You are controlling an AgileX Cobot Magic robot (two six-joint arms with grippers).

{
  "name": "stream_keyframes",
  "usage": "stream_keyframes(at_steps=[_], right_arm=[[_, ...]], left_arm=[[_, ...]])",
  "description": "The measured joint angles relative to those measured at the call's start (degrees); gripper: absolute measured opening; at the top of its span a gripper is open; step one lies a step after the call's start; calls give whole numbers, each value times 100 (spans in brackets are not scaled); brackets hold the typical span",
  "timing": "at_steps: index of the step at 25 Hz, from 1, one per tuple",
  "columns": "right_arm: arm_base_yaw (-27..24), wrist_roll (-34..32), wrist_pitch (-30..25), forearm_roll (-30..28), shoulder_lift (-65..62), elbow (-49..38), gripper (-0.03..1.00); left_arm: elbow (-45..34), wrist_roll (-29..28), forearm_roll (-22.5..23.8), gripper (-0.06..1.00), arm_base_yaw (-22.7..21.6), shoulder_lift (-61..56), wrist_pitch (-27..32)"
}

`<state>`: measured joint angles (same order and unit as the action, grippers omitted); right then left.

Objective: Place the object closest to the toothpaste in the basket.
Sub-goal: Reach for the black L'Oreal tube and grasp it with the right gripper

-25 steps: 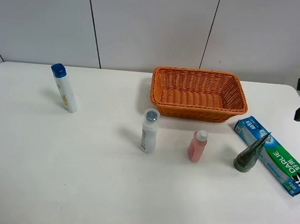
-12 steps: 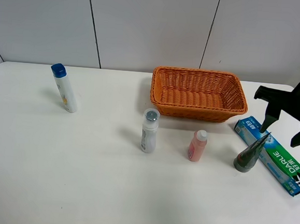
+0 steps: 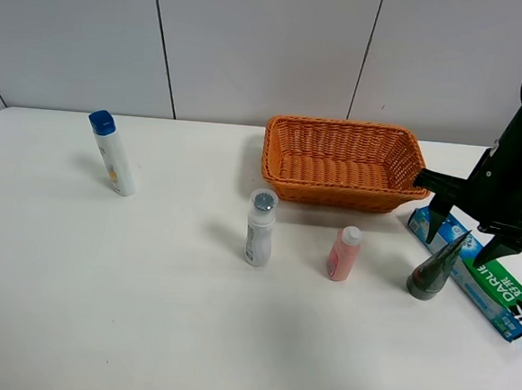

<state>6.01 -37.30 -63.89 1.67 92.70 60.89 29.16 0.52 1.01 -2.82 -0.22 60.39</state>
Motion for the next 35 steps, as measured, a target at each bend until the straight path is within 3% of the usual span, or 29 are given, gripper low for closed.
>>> stream_keyframes(at_steps=[7,16,30,32,35], right_arm=[[0,-204,547,0,359,0,62],[0,-280,874,-19,731,6,62],[0,-282,970,-167,1033,6,62],[0,-282,970,-167,1033,6,60],[0,-282,970,-167,1033,6,47]], left_arm=[[0,0,0,94,0,0,0],[0,0,16,94,0,0,0],[0,0,16,94,0,0,0],[0,0,16,94,0,0,0],[0,0,16,94,0,0,0]])
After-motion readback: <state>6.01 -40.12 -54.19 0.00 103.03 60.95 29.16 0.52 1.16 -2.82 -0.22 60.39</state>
